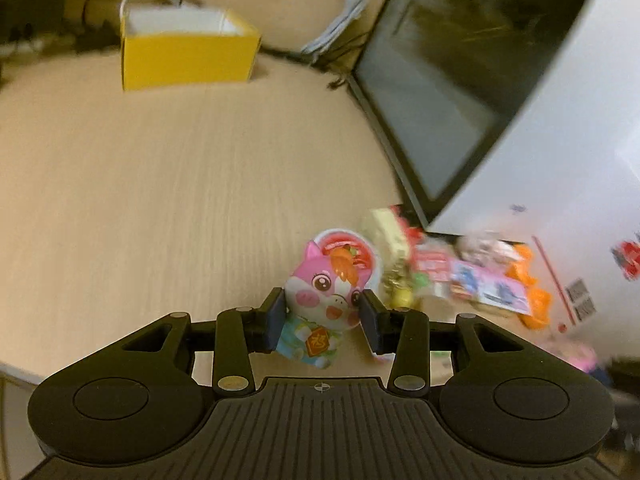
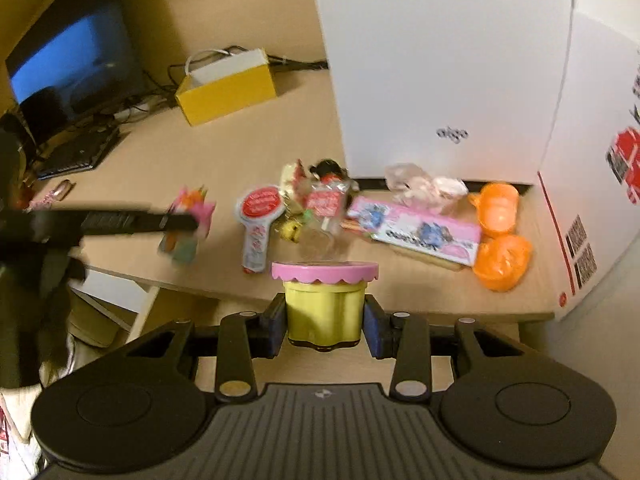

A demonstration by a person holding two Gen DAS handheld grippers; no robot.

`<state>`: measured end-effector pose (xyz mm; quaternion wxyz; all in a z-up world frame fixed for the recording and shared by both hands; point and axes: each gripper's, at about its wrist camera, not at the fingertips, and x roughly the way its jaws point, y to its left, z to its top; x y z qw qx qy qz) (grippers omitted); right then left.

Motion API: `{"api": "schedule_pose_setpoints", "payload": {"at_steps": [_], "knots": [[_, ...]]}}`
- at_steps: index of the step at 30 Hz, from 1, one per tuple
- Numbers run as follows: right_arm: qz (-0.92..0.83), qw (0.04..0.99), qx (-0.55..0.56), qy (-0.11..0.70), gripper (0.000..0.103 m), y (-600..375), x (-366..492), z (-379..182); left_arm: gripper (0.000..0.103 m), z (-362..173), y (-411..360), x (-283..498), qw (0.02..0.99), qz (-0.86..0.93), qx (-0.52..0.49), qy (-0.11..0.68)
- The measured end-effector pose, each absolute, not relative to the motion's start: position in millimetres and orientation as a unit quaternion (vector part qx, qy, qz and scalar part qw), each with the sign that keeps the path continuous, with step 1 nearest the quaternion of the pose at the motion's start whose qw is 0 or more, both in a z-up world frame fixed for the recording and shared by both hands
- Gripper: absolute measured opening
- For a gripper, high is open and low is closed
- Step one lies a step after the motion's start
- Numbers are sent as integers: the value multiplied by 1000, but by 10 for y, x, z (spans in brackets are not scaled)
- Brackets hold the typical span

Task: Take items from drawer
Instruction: 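Place the cat figure on the desk with the left tool while the right places the yellow cup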

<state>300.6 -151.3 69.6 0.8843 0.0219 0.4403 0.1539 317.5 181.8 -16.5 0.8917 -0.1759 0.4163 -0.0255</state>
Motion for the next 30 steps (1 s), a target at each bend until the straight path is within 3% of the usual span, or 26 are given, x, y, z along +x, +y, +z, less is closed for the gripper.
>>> {"api": "schedule_pose_setpoints", "payload": {"at_steps": [3, 10, 30], "knots": [[150, 882, 14, 447, 38, -1536, 2975, 629, 51, -286, 1744, 3301, 887, -8, -146, 438], [136, 879, 26, 456, 38, -1667, 2989, 533, 47, -224, 1615, 3257, 889, -6, -105, 445], [143, 873, 53, 463, 38, -1562, 3513, 310, 47, 194, 1766, 2689, 913, -10, -149, 380]]}}
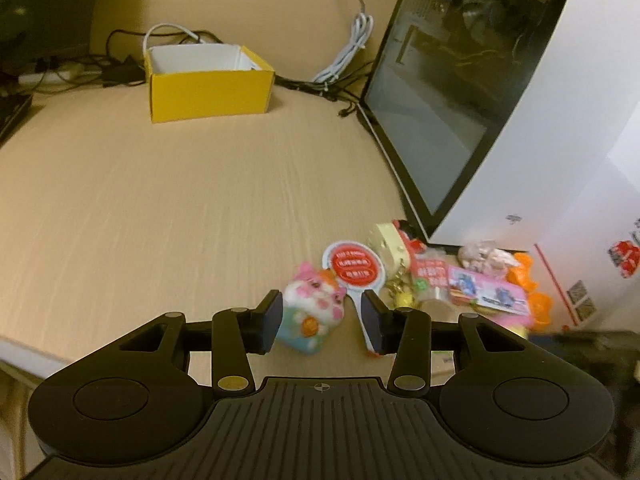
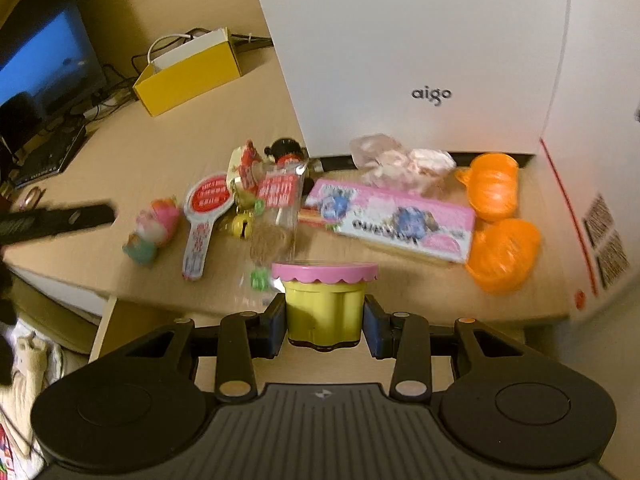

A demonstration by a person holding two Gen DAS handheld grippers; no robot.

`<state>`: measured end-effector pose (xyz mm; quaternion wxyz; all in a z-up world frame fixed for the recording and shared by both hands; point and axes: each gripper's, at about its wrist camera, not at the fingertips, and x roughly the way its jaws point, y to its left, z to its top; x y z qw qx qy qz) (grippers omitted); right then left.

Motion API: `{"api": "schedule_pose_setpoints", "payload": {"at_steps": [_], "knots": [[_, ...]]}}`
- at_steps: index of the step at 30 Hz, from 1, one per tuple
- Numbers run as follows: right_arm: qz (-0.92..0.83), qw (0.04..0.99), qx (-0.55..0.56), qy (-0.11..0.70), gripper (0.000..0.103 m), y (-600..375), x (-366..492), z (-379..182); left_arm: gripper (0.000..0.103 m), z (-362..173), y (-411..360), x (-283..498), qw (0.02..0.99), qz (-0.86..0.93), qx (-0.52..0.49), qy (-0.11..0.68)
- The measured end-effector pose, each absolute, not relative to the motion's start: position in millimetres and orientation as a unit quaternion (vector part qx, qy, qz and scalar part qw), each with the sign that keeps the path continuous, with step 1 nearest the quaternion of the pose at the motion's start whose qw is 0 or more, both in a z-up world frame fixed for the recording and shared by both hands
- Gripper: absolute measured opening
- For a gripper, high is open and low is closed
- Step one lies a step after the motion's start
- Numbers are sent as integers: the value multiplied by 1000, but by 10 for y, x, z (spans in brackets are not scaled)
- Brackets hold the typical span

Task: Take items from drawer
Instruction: 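Place the cat figure on the desk with the left tool while the right places the yellow cup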

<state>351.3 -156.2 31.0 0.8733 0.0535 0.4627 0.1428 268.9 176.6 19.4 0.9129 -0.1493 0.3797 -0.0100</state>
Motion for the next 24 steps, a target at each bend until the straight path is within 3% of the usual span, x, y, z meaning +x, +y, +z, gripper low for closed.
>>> {"api": "schedule_pose_setpoints", "payload": {"at_steps": [10, 12, 14, 24], "knots": [[157, 865, 73, 471, 39, -1499, 3897, 159, 47, -97, 1667, 2434, 886, -29, -183, 424], [160, 868, 74, 463, 44, -1517, 3884, 171, 47, -145, 1670, 2402, 882, -28, -187, 431], [164, 871, 81, 455, 55, -1542, 3857, 188, 47, -174, 1678, 2363, 880, -28, -188, 435], [152, 899, 141, 385, 59, -1852, 3246, 455, 47, -23, 1749, 1874, 902, -10, -153, 404]]}}
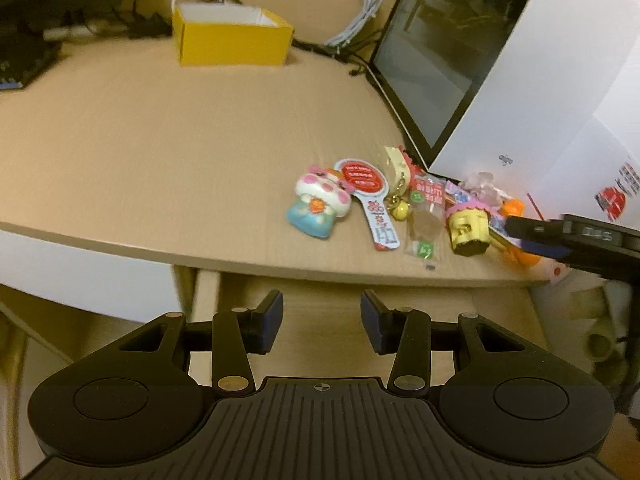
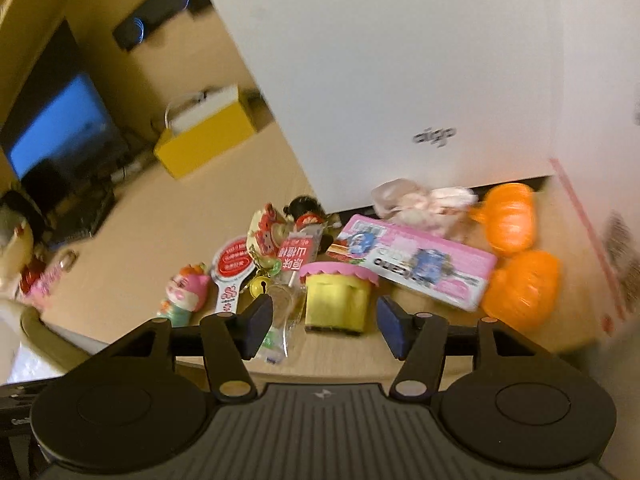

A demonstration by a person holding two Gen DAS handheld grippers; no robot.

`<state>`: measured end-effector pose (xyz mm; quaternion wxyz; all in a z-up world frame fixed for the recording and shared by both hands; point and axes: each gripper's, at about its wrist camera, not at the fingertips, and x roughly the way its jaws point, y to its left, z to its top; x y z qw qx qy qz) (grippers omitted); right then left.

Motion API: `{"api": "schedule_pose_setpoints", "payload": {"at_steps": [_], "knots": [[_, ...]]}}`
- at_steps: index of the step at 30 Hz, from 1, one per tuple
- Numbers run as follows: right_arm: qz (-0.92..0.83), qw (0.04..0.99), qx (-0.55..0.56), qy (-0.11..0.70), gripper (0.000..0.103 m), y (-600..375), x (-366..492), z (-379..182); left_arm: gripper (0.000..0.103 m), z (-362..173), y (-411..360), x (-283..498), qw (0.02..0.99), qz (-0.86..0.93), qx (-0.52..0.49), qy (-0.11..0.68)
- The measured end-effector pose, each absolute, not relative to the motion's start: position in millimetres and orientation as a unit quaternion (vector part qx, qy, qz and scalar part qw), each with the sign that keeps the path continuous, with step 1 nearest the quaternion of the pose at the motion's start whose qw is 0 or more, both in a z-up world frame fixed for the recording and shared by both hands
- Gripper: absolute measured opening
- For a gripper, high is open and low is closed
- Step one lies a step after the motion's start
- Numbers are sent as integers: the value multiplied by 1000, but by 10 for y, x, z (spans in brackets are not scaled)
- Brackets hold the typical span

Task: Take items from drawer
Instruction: 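Place the cat figure on the desk with the left tool while the right places the yellow cup, then push the drawer front closed with both tools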

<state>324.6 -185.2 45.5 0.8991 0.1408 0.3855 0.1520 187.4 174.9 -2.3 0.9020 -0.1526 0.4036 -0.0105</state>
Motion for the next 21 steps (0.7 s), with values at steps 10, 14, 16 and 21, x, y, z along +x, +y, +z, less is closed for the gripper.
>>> {"api": "schedule_pose_setpoints", "payload": {"at_steps": [10, 14, 16, 21], "knots": [[60, 952, 69, 291, 80, -1659, 1676, 548, 46, -82, 1575, 901, 938, -11, -96, 334], [60, 957, 22, 283, 82, -1561, 1162, 492, 46, -134, 1284, 404, 945, -28, -77, 318], [84, 949, 35, 301, 83, -1572, 977, 387, 46, -205, 1155, 220, 941, -30, -82, 328], [107, 933, 64, 336, 83, -1664, 603, -51, 46, -499, 768, -132, 941, -1, -42, 336]]}}
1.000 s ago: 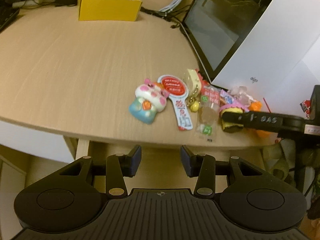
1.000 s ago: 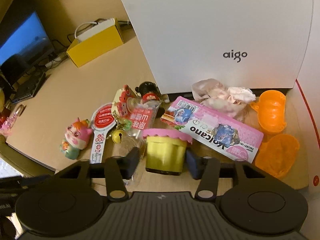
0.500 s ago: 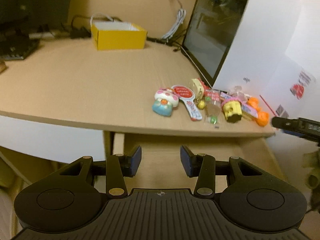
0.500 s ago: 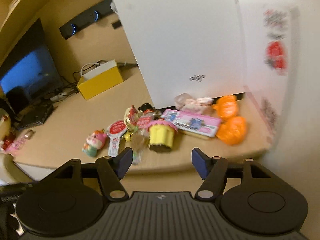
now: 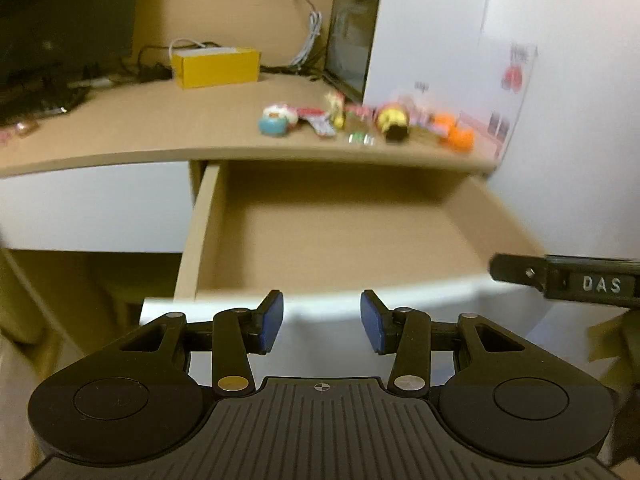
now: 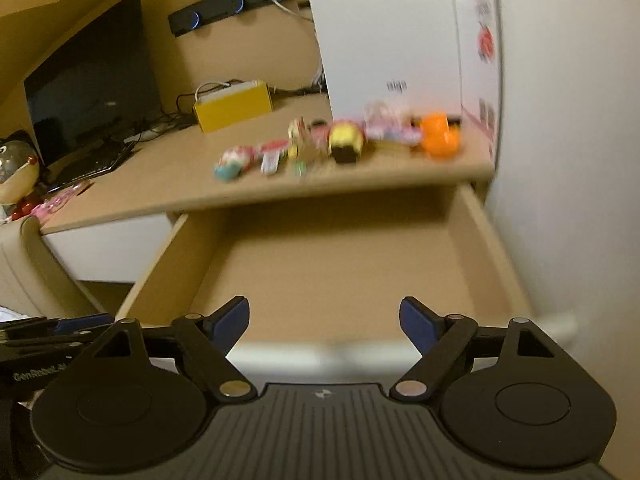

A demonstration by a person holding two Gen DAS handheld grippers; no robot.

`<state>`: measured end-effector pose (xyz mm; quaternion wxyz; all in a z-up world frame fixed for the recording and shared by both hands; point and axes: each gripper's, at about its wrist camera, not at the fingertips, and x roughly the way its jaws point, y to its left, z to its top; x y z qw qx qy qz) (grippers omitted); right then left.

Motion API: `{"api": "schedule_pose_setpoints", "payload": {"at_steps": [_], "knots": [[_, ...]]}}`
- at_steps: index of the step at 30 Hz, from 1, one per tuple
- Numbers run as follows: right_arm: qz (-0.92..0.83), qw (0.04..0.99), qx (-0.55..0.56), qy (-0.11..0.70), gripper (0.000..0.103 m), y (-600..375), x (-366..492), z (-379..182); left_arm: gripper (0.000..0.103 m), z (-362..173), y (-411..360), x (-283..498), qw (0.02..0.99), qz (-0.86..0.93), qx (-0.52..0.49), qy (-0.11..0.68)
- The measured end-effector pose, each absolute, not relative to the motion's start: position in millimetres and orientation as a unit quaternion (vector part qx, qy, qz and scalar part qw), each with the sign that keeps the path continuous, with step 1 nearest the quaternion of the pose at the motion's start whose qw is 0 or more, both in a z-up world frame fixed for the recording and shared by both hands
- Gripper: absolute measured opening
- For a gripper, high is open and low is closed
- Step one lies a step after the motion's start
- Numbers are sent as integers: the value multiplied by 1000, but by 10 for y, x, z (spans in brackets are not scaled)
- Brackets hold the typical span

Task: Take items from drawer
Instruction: 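Push the drawer front closed with both tools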

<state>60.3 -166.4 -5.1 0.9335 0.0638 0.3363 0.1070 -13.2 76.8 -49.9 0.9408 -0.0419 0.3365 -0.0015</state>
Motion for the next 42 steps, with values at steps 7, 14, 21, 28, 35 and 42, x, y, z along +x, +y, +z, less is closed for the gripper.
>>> {"api": "schedule_pose_setpoints", "payload": {"at_steps": [7, 14, 21, 28, 35, 42], "knots": [[35, 946, -6, 322, 83, -1631, 492, -719, 46, -890, 570, -123, 949, 21, -15, 315], [26, 958, -39, 284, 86, -1563, 558, -932, 46, -1134, 639, -11, 956, 38, -38, 290], [24, 958, -24, 286, 87, -1537, 1051, -953, 46, -1145, 793, 459, 957, 36, -55, 281], [15, 961, -21, 275, 87, -1461, 1693, -998, 46, -1200, 939, 1102, 961, 26, -49, 270], [5, 966, -22, 259, 87, -1391, 2278, -1037, 46, -1238, 1070, 1692, 965, 21, -46, 258], [-1, 968, -28, 248, 89, -1309, 2618, -1125, 46, -1289, 1139, 1994, 969, 10, -34, 244]]}}
